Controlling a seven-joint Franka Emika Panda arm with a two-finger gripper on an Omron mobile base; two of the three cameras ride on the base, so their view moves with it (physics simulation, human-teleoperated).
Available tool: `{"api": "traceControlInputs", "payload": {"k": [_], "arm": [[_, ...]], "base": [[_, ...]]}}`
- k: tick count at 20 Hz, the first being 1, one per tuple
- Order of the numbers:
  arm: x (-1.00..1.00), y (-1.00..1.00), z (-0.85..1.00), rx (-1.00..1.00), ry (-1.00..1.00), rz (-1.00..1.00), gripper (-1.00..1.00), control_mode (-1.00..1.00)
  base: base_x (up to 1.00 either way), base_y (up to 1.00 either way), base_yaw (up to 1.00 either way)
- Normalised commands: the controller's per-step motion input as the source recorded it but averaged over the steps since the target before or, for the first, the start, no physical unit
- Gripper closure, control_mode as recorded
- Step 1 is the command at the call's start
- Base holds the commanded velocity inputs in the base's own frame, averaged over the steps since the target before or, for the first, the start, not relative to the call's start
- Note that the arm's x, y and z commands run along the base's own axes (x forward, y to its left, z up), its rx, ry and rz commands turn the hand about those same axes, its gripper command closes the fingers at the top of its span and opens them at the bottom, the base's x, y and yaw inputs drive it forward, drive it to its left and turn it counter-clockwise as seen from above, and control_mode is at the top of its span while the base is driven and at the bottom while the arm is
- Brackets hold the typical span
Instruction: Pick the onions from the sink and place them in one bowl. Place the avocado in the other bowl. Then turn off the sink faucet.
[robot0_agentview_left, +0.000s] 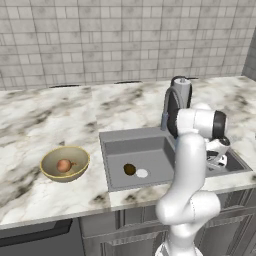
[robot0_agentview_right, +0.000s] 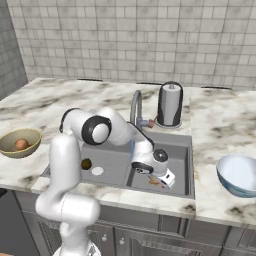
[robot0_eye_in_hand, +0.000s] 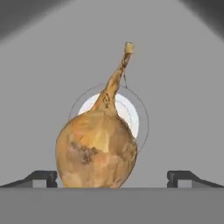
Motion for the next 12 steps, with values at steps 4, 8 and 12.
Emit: {"api": "traceControlInputs", "payload": {"k": [4, 8, 12], "arm": [[0.55, 0.0, -0.3, 0.0, 0.08, 0.0, -1.0, -1.0], [0.68, 0.0, -0.22, 0.0, 0.05, 0.0, -1.0, -1.0], [0.38, -0.01, -0.26, 0.0, 0.06, 0.0, 1.0, -1.0]], "base": [[0.0, 0.0, 0.0], [0.0, 0.0, 0.0], [0.0, 0.0, 0.0]]}}
